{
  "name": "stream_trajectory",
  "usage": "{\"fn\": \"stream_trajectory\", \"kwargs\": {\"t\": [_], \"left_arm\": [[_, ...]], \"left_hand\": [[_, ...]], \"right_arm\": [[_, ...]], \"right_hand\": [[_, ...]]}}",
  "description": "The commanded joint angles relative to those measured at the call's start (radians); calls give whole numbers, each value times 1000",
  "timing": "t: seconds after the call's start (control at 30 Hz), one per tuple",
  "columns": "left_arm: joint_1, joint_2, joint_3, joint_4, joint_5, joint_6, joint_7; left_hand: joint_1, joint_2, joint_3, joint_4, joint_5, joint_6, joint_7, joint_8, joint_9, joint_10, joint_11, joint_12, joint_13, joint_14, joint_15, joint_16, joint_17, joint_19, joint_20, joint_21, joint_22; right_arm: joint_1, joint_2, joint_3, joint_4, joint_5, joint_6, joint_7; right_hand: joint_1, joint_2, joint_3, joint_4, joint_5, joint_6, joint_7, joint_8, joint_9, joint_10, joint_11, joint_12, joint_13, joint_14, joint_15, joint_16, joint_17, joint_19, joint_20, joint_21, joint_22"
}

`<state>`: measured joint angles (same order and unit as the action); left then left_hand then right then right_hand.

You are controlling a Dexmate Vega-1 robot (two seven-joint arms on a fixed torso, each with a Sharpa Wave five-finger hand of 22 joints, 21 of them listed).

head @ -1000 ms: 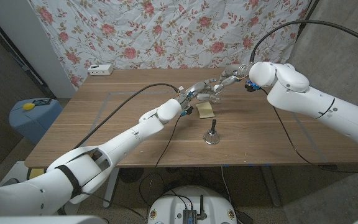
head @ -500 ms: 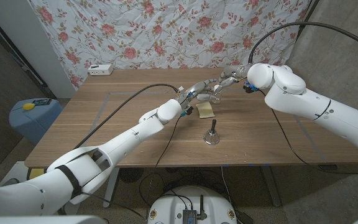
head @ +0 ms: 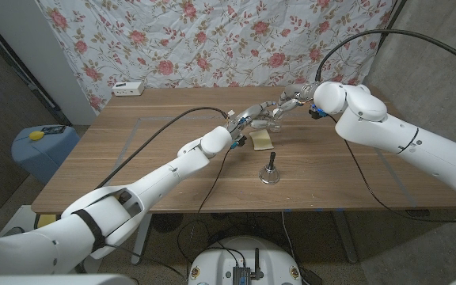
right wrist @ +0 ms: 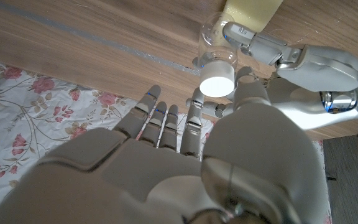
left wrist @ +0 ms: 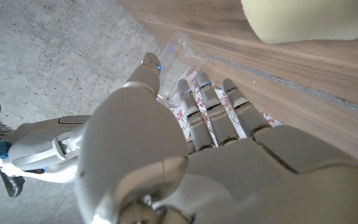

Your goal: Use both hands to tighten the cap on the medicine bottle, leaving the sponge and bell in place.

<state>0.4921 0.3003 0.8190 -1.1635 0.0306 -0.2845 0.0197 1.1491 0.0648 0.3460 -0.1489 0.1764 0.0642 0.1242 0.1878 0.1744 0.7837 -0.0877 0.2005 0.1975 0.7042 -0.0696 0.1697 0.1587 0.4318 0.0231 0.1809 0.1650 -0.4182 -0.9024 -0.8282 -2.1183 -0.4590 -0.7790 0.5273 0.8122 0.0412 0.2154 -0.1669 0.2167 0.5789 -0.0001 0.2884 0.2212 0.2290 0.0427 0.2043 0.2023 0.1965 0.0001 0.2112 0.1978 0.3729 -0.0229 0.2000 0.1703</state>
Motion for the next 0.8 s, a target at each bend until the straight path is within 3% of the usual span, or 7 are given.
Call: {"fn": "stream_trajectory", "kwargs": {"t": [0.03, 0.3, 0.8], "left_arm": [[-10, -11, 5, 19, -2, -8, -3], [-15, -14, 7, 27, -4, -12, -7], [-16, -14, 9, 29, -5, -10, -11]], "left_hand": [[-3, 12, 10, 1, 3, -4, 34, 0, 4, 29, -22, 2, 2, 13, -46, 2, 0, -5, -1, 5, 2], [-4, 12, 12, 0, 3, -5, 32, 0, 4, 30, -27, 2, 2, 14, -46, 2, 0, -5, -1, 5, 2], [-10, 11, 14, 1, 2, -4, 29, 0, 4, 31, -24, 2, 2, 16, -46, 2, 0, -7, -4, 5, 2]], "right_arm": [[1, 10, -1, 21, -7, 9, 0], [3, 13, -4, 29, -14, 12, 3], [-4, 13, 4, 27, -14, 7, -1]], "right_hand": [[10, 0, 10, 2, 0, 20, -1, 8, 6, 9, 1, 10, 3, 10, -5, 4, 6, 15, -1, 5, 3], [21, 3, 21, 0, -4, 54, -7, 22, 9, 11, 1, 8, 2, 12, -7, 2, 6, 18, -1, 4, 3], [27, 5, 29, 1, -9, 57, -15, 24, 12, 14, 0, 7, 2, 16, -9, 2, 7, 24, -3, 5, 3]]}}
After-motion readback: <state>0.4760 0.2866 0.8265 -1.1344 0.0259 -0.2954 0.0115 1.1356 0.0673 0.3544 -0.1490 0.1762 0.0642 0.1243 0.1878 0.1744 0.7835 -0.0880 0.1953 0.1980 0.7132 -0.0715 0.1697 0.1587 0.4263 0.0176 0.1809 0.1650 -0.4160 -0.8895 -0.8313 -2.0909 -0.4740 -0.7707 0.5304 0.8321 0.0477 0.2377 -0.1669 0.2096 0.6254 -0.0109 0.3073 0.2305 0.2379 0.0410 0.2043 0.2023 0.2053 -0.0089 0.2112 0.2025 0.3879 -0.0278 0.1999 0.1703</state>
